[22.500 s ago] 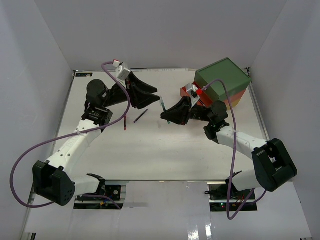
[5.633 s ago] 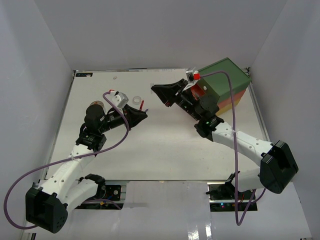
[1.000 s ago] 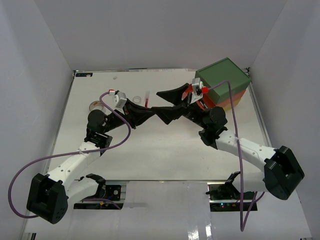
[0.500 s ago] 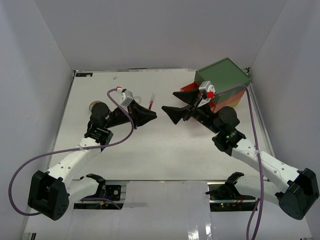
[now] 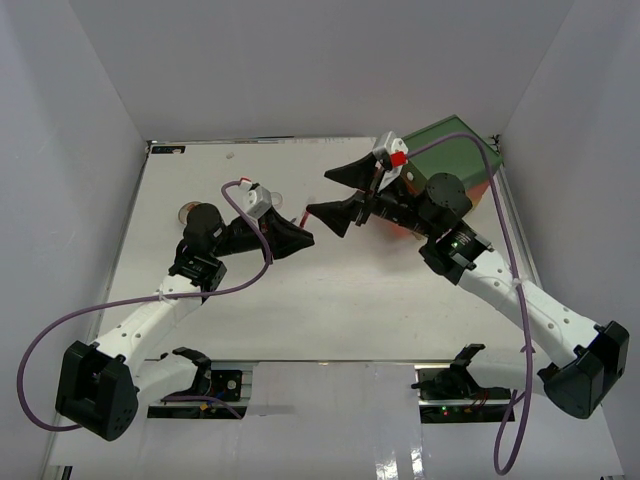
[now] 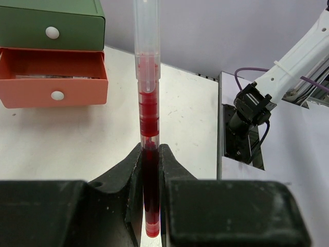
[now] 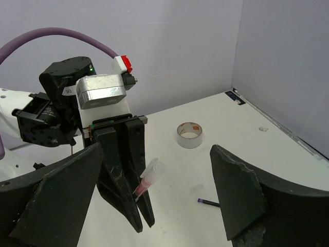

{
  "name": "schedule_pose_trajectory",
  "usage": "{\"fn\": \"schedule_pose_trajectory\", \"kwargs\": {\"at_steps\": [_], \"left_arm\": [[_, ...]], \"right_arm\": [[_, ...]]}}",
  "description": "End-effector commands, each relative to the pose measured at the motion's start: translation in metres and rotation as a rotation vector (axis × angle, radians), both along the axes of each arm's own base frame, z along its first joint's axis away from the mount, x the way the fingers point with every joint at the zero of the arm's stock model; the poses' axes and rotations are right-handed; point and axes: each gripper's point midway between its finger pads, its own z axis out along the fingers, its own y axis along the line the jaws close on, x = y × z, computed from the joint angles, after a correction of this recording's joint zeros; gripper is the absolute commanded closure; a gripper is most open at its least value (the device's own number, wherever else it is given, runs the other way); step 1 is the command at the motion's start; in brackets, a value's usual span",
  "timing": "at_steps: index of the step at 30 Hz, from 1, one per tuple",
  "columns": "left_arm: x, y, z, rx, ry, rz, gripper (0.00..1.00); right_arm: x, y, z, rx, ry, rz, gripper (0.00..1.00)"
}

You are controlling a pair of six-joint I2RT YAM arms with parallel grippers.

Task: Sort the stationery into containers
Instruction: Close the pen cap on the pen.

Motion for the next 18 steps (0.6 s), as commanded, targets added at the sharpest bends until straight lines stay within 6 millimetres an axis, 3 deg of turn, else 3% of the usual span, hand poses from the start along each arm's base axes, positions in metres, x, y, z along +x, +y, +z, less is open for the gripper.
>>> {"fn": "schedule_pose_trajectory", "kwargs": {"at_steps": [1,12,18], "left_arm": [[-0.007,-0.001,0.010,0.000,-0.055,-0.032,1.00],[-0.010,0.000,0.007,0.002,-0.048,-0.041,1.00],[-0.010,-0.001,0.005,0.004,-0.040,-0.045,1.00]], "right_arm": [[0.000,0.006,0.007,-0.013,0.025,0.033,0.09],[0.013,0.021,-0.001,-0.036,0.098,0.049,0.20],[0.014,0.025,-0.001,-0.030,0.098,0.059,0.31]]}}
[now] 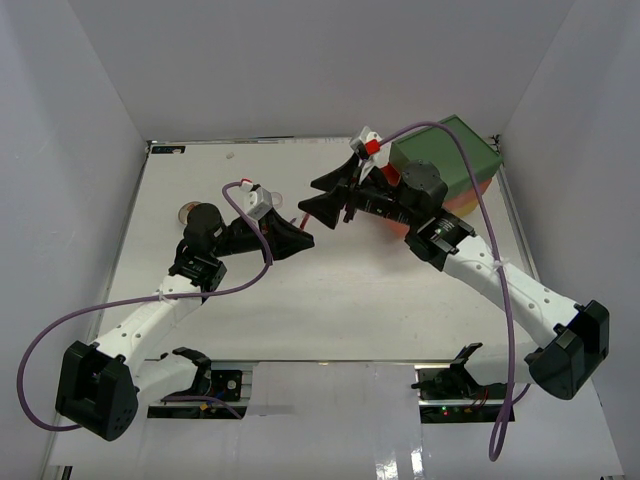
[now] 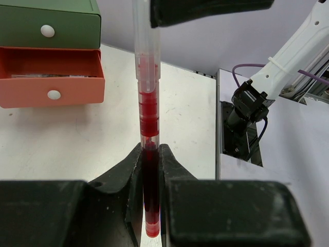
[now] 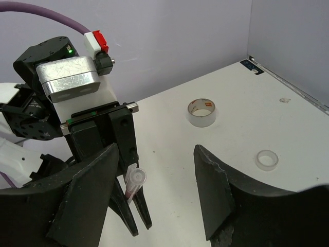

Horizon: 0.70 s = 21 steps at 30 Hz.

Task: Sort the stationery into containers
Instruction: Close the pen cap on the pen.

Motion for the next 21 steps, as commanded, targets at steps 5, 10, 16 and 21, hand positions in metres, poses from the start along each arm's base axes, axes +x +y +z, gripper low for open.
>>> {"fn": "schedule_pose_trajectory", "kwargs": {"at_steps": [5,10,16,21], "left_arm": [[-0.007,-0.001,0.008,-0.006,-0.034,-0.030,1.00],[-0.007,-0.001,0.007,-0.004,-0.035,-0.033,1.00],[-0.008,-0.002,0.007,-0.006,-0.030,-0.044,1.00],[-0.009,-0.002,0.008,-0.008,-0.028,-0.046,1.00]], "right_arm": [[-0.006,0.003,0.028,0.065,-0.037,0.046,0.41],[-0.006,0.007,0.023,0.063,-0.023,0.064,0.50],[-0.004,0.009,0.018,0.059,-0.014,0.067,0.62],[-0.005,0.010,0.015,0.053,-0.009,0.074,0.82]]}}
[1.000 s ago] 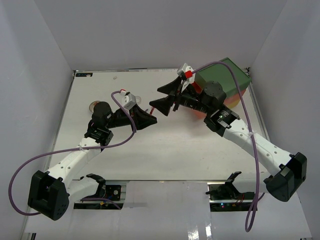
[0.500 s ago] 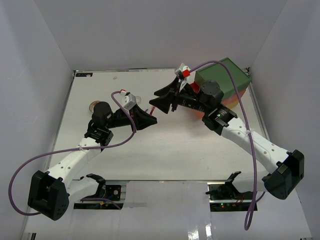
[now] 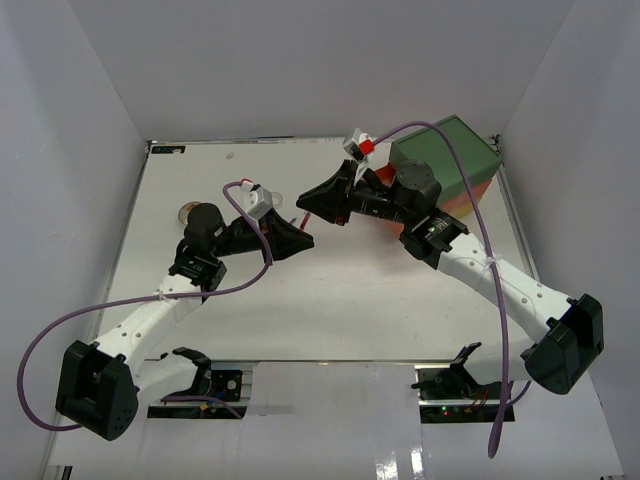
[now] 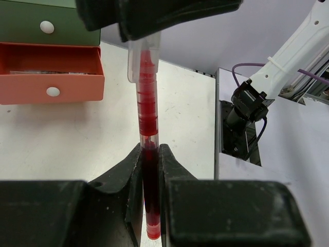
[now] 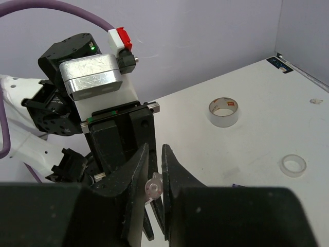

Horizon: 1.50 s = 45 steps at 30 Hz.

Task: Sort the stationery into containers
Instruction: Close the pen cap on the pen.

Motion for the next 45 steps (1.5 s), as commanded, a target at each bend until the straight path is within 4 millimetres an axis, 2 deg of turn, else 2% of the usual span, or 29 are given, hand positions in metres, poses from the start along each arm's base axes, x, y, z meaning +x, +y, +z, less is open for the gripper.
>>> {"fn": "schedule_pose_trajectory", "kwargs": {"at_steps": [1,4,22,34,45], "left_arm": [[-0.007,-0.002,0.010,-0.015,-0.040,-0.040,1.00],[-0.008,-0.002,0.013,-0.026,-0.044,-0.043,1.00],[-0.010,-0.003,0.033,-0.040,-0.126,-0.073,1.00],[-0.008,-0.002,0.032,0.001,-0.220,-0.081,1.00],[-0.013,-0.005,0.051,-0.085,-0.290,-0.099,1.00]], "right_arm": [[0.002,0.000,0.018,0.038,-0.045,-0.001,0.85],[0.001,0.000,0.013,0.028,-0.040,0.003,0.89],[0.001,0.007,-0.029,-0.086,0.075,0.042,0.90],[-0.011,0.001,-0.044,-0.144,0.152,0.098,0.89],[-0.013,0.003,-0.059,-0.157,0.186,0.121,0.88]]}}
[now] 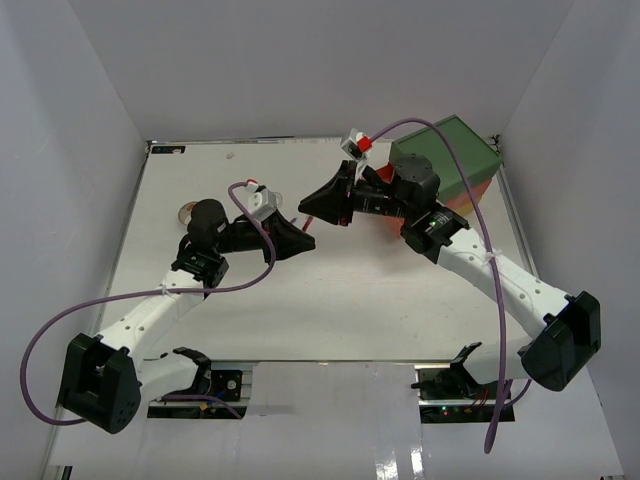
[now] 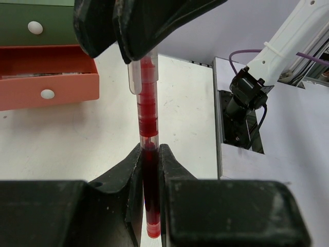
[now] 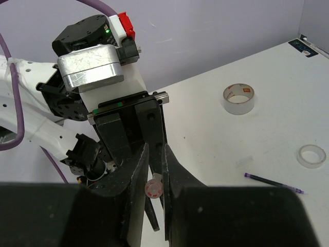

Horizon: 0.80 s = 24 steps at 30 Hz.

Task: Sort the stationery into containers
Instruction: Close the pen cap on the pen.

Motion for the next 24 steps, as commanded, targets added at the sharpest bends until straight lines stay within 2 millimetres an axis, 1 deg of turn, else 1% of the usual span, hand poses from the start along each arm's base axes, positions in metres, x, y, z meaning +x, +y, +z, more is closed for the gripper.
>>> {"fn": "schedule_pose_trajectory", "kwargs": {"at_steps": [1,5,10,11,12,15,18,24], "left_arm": [[-0.013,-0.003,0.057,-0.122,-0.240,-0.055,1.00],[-0.013,-0.010,0.062,-0.128,-0.239,-0.061,1.00],[-0.009,-0.012,0.067,-0.136,-0.254,-0.043,1.00],[-0.008,-0.012,0.067,-0.134,-0.253,-0.038,1.00],[-0.006,-0.012,0.071,-0.138,-0.263,-0.027,1.00],[-0.003,-0.012,0.079,-0.146,-0.271,-0.012,1.00],[-0.003,-0.011,0.088,-0.166,-0.290,-0.003,1.00],[-0.002,-0.010,0.097,-0.179,-0.316,0.009,1.00]], "right_arm": [[-0.003,0.003,-0.045,-0.110,0.117,0.024,0.88],[-0.002,0.006,-0.054,-0.114,0.142,0.033,0.90],[0.002,0.007,-0.062,-0.143,0.146,0.022,0.91],[0.003,0.006,-0.067,-0.162,0.158,0.016,0.91],[0.004,0.006,-0.066,-0.167,0.154,0.014,0.91],[0.004,0.005,-0.073,-0.190,0.159,0.006,0.92],[0.005,0.003,-0.084,-0.217,0.180,-0.002,0.92],[0.003,0.003,-0.102,-0.264,0.222,0.008,0.92]]}}
